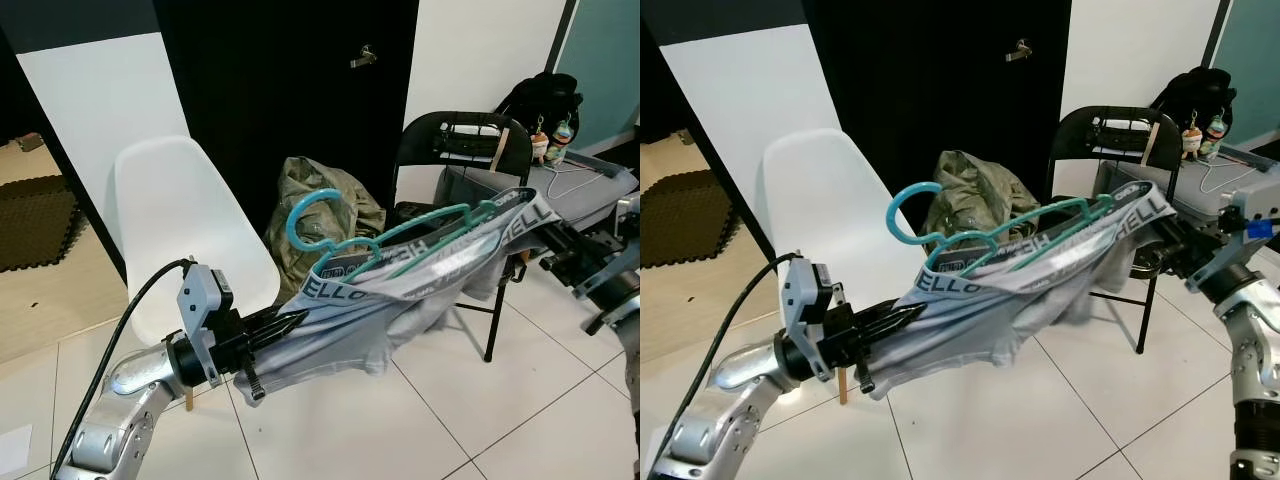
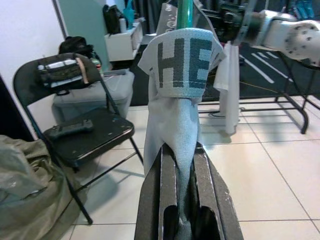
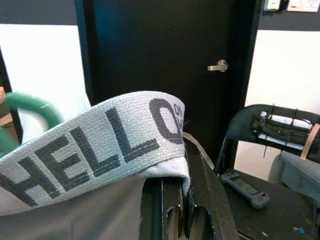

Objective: Hang hanger

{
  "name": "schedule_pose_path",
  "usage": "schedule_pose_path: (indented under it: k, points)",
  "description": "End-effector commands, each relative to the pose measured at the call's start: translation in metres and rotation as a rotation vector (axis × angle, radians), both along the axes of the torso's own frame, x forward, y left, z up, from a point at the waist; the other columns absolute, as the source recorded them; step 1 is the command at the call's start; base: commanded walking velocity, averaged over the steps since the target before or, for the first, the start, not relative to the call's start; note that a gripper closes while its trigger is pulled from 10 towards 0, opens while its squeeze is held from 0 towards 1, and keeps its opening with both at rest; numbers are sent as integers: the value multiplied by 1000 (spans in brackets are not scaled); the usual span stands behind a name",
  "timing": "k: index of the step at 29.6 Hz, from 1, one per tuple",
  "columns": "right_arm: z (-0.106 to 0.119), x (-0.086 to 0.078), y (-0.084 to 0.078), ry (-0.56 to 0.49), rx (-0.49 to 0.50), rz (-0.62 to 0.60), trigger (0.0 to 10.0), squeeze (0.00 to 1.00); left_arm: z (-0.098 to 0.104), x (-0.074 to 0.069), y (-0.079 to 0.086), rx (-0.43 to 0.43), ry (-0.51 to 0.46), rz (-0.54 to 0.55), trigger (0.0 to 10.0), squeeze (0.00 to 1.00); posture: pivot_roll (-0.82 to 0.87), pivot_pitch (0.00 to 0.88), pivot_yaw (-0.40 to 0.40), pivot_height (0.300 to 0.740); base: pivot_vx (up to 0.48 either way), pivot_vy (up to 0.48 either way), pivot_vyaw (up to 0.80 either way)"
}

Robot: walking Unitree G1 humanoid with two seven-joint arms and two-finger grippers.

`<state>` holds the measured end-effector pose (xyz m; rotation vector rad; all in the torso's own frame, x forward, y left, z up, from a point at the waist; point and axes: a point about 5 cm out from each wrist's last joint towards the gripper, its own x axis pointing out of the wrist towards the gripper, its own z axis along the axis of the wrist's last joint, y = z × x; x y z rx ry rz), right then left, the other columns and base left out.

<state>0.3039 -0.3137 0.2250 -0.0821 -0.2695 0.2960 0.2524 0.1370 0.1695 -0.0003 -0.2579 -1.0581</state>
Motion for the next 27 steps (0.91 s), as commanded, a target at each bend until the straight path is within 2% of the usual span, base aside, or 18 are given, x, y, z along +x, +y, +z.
schedule_pose_path:
  k: [1, 12, 17, 19, 21, 23, 24, 27]
  points:
    - [3, 1, -4, -17, -3, -29, 0, 0, -1, -5, 0, -5, 19, -31, 10000, 0, -22, 0, 22, 740, 0, 0, 0]
    - [4, 6, 0, -18, -20, -14, 0, 0, -5, -10, -5, -5, 43, -87, 10000, 0, -24, 0, 20, 740, 0, 0, 0]
    - [5, 11, 18, -21, -48, 76, 0, 0, -16, -12, -12, 64, 87, -119, 10000, 0, -28, 0, 25, 740, 0, 0, 0]
    - [5, 11, 18, -21, -48, 76, 0, 0, -16, -12, -12, 64, 87, -119, 10000, 0, -28, 0, 25, 740, 0, 0, 0]
    - [9, 11, 35, -33, -61, 176, 0, 0, -22, -6, -12, 108, 87, -66, 10000, 0, -27, 0, 22, 740, 0, 0, 0]
    - [12, 8, 45, -41, -72, 241, 0, 0, -21, 3, -9, 105, 81, 22, 10000, 0, -26, 0, 21, 740, 0, 0, 0]
    - [13, 8, 45, -42, -77, 244, 0, 0, -19, 7, -7, 99, 71, 63, 10000, 0, -25, 0, 20, 740, 0, 0, 0]
    - [13, 7, 44, -43, -78, 242, 0, 0, -17, 9, -5, 95, 64, 87, 10000, 0, -25, 0, 20, 740, 0, 0, 0]
